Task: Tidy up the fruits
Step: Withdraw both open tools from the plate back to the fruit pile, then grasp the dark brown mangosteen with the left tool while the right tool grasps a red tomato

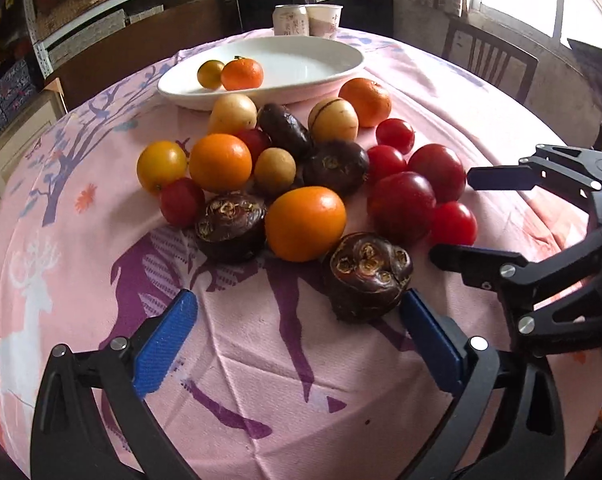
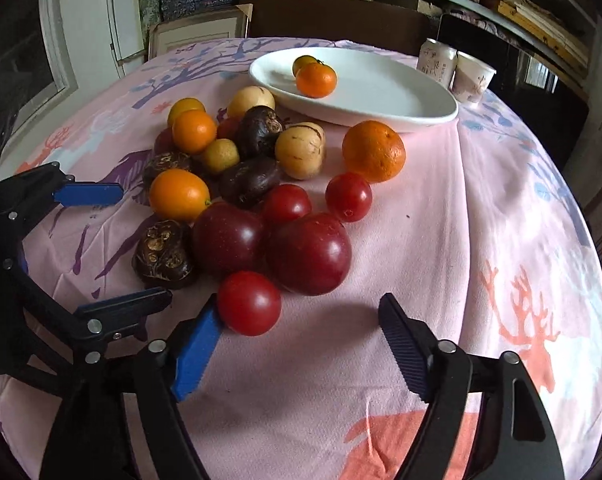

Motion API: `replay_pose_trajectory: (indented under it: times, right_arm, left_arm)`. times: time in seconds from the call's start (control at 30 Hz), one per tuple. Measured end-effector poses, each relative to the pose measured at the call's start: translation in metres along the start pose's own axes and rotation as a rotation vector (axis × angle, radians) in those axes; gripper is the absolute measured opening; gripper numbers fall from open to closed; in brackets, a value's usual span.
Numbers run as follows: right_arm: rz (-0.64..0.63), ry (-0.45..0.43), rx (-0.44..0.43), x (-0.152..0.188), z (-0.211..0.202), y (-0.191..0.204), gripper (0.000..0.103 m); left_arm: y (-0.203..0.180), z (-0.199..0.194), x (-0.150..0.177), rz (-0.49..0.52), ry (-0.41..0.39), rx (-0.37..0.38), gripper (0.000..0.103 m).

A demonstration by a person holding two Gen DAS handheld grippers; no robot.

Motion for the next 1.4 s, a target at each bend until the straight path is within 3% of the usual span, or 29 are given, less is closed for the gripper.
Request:
replay_pose_trajectory:
  times: [0.03, 0.07, 0.1, 0.13, 0.17, 0.2, 0.27, 0.4, 0.5, 0.57, 0.63, 0.67, 0.7, 0.77, 0.8, 1.03, 1.07, 1.13, 1.17, 1.2, 1.27, 1.4]
  right_arm:
    - [-0.023, -0.023, 0.018, -0.001, -0.004, 0.003, 0.052]
    - [-0.031, -0.036, 0.043, -0.002, -0.006, 0.003, 0.047]
    - [-0.037, -0.036, 0.029, -0.002, -0.006, 0.006, 0.044]
    - [-0.044, -0.023, -0.026, -0.002, -0.004, 0.010, 0.030]
    - [-0.038, -0.008, -0.053, -0.002, -0.003, 0.012, 0.027]
    - [-0.032, -0.007, -0.057, -0.002, -0.002, 0.011, 0.027]
    - [-0.017, -0.003, -0.086, -0.003, -0.002, 0.010, 0.026]
    - [0.131, 0.009, -0.263, -0.005, -0.001, -0.004, 0.026]
    - [0.174, -0.005, -0.303, -0.007, -0.003, -0.010, 0.026]
    - [0.171, -0.004, -0.310, -0.007, -0.003, -0.009, 0.026]
    - [0.158, 0.004, -0.317, -0.007, -0.002, -0.006, 0.026]
    - [0.144, 0.009, -0.318, -0.008, -0.001, -0.004, 0.026]
    - [0.132, 0.012, -0.312, -0.008, 0.000, -0.002, 0.026]
    - [0.115, 0.014, -0.295, -0.008, -0.001, 0.000, 0.026]
    - [0.109, 0.013, -0.290, -0.008, -0.001, 0.001, 0.026]
    - [0.103, 0.011, -0.274, -0.007, 0.001, -0.001, 0.026]
    - [0.105, 0.010, -0.272, -0.007, 0.001, 0.000, 0.026]
    - [0.111, 0.003, -0.279, -0.008, 0.001, -0.001, 0.026]
    - [0.113, -0.003, -0.281, -0.007, -0.001, -0.002, 0.026]
    - [0.119, -0.013, -0.282, -0.008, -0.003, -0.003, 0.026]
    - [0.125, -0.029, -0.282, -0.009, -0.005, -0.005, 0.026]
    - [0.078, -0.019, -0.265, -0.010, -0.004, 0.002, 0.026]
  left_arm:
    - [0.000, 0.000, 0.000, -0.021, -0.006, 0.002, 0.099]
    - [-0.002, 0.000, 0.000, -0.035, -0.012, 0.012, 0.093]
    - [-0.008, -0.002, -0.001, -0.022, -0.022, 0.036, 0.077]
    - [-0.016, -0.003, -0.002, 0.009, -0.030, 0.051, 0.067]
    - [-0.027, -0.003, -0.002, 0.039, -0.036, 0.078, 0.048]
    - [-0.036, -0.002, -0.002, 0.076, -0.033, 0.082, 0.041]
    - [-0.041, 0.000, -0.003, 0.091, -0.029, 0.099, 0.041]
    - [-0.033, -0.003, -0.005, 0.010, -0.052, 0.209, 0.041]
    - [-0.028, -0.005, -0.006, -0.041, -0.068, 0.278, 0.041]
    - [-0.028, -0.004, -0.006, -0.038, -0.066, 0.274, 0.042]
    - [-0.038, -0.001, -0.006, 0.002, -0.051, 0.273, 0.056]
    - [-0.045, 0.000, -0.005, 0.030, -0.038, 0.281, 0.074]
    - [-0.053, 0.003, -0.004, 0.070, -0.016, 0.282, 0.099]
    - [-0.066, 0.014, 0.002, 0.163, 0.046, 0.150, 0.099]
    - [-0.068, 0.012, 0.001, 0.180, 0.035, 0.128, 0.099]
    - [-0.054, 0.007, -0.006, 0.063, 0.000, 0.228, 0.098]
    - [-0.053, 0.008, -0.007, 0.066, -0.001, 0.216, 0.095]
    - [-0.047, 0.004, -0.008, 0.061, -0.016, 0.159, 0.076]
    - [-0.043, 0.003, -0.009, 0.055, -0.024, 0.148, 0.061]
    - [-0.037, 0.001, -0.010, 0.040, -0.032, 0.149, 0.053]
    - [-0.026, -0.002, -0.011, -0.006, -0.053, 0.175, 0.045]
    - [-0.028, 0.002, -0.015, 0.015, -0.046, 0.146, 0.043]
Point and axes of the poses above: each gripper's, at about its wrist camera, not at the fingertips, and z roughly the way its jaws point, y to its left, x to its underside, the point moved 8 cm from there along z, roughly the way its jaws point, and after that the axes turned 14 degrees about x, right-handed, at the moved point
